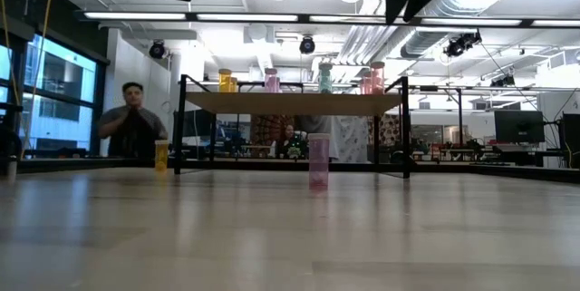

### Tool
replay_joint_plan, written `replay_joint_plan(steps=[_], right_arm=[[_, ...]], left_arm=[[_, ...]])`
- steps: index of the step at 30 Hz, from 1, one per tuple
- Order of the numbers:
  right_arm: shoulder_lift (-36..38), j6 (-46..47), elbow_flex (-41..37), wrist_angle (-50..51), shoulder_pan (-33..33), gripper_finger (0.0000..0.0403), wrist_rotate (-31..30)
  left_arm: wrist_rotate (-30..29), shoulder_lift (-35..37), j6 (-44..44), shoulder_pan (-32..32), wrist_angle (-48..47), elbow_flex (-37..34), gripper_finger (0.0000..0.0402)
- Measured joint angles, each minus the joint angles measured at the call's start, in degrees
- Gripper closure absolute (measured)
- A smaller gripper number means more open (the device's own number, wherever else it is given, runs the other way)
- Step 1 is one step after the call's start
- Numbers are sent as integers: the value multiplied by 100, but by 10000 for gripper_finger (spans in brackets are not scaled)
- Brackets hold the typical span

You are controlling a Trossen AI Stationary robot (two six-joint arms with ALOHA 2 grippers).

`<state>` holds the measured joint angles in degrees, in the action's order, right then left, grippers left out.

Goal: Pick and place medicine bottles onto shelf by color
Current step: Adjust the green pill bottles on the shelf

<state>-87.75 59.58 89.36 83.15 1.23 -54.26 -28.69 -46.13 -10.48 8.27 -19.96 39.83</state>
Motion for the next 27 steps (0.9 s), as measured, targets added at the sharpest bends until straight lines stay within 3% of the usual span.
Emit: replay_joint_plan(steps=[11, 21, 27], right_arm=[[1250, -265, -1903, -3424, 304, 229, 261], [1109, -1813, -2647, -6342, 227, 229, 664], [793, -2109, -2646, -7058, 27, 229, 688]], left_arm=[[8, 0, -17, -1, 6, 0, 177], [7, 0, -14, -1, 4, 0, 177], [7, 0, -7, 0, 21, 0, 177]])
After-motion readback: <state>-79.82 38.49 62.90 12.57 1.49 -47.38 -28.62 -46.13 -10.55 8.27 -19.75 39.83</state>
